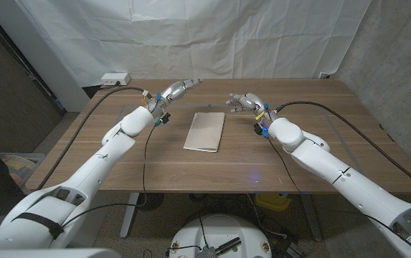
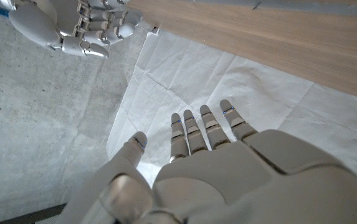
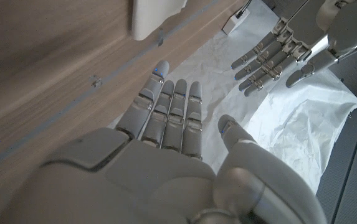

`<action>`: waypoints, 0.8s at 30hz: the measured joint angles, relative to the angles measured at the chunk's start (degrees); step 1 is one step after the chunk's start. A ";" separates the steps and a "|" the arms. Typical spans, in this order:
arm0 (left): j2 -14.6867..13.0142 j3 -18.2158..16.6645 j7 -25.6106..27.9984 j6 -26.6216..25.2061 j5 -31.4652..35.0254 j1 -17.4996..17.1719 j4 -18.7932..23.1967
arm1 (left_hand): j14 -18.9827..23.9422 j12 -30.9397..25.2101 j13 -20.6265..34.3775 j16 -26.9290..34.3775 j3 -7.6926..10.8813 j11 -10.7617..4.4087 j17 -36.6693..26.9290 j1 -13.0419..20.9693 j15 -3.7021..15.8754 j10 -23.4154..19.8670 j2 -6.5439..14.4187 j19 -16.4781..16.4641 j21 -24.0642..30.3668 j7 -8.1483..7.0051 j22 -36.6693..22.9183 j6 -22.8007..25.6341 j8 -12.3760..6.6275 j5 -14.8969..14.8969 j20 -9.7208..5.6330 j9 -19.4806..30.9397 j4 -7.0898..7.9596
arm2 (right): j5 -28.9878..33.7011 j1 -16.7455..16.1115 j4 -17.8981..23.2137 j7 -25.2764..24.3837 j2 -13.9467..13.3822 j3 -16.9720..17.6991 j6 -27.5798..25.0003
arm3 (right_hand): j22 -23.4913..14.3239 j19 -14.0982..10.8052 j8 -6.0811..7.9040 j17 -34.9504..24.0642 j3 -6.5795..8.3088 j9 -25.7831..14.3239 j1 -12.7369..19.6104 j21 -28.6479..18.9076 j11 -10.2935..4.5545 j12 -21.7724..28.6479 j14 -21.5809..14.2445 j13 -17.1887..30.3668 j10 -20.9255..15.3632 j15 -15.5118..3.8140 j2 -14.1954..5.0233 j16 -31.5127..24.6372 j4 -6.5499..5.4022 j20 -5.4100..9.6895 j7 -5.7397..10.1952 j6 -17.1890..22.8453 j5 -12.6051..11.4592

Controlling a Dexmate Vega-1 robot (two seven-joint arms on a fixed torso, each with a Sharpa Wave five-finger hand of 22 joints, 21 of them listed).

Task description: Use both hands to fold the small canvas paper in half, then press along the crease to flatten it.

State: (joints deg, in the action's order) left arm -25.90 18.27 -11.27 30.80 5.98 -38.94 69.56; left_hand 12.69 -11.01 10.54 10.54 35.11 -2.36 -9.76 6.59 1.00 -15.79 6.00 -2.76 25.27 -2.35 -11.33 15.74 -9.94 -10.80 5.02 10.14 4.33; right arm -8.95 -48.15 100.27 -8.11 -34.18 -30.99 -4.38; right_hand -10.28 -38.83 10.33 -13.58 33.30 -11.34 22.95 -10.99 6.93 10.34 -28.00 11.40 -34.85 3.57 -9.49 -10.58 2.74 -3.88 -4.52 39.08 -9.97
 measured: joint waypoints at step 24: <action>1.85 -3.94 -5.56 7.25 -17.15 -2.36 -0.85 | -1.16 0.00 -0.01 -0.43 0.07 -1.01 0.17 0.26 0.53 1.63 0.24 0.43 -0.28 -1.33 0.01 -2.77 0.00 0.43 -0.42 0.00 -1.35 | -8.16 -2.21 -12.33 -3.09 8.69 3.77 24.25 | 0.15 1.44 0.06 1.61 -0.26 0.15 2.25 0.00 0.14 0.27 0.97 -0.01 2.08 0.21 2.25 0.00 4.31 -0.22 0.48 -4.36 0.00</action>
State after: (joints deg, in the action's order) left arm -24.06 14.34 -16.83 38.05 -11.17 -41.30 68.71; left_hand 11.53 -11.02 10.54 10.11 35.18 -3.38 -9.59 6.85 1.53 -14.16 6.25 -2.33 24.99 -3.67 -11.32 12.98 -9.95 -10.37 4.61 10.15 2.99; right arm -17.11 -50.36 87.93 -11.20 -25.50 -27.22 19.87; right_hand -10.12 -37.40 10.39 -11.97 33.03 -11.18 25.20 -10.99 7.07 10.61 -27.03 11.39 -32.77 3.78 -7.24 -10.58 7.05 -4.09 -4.03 34.72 -9.97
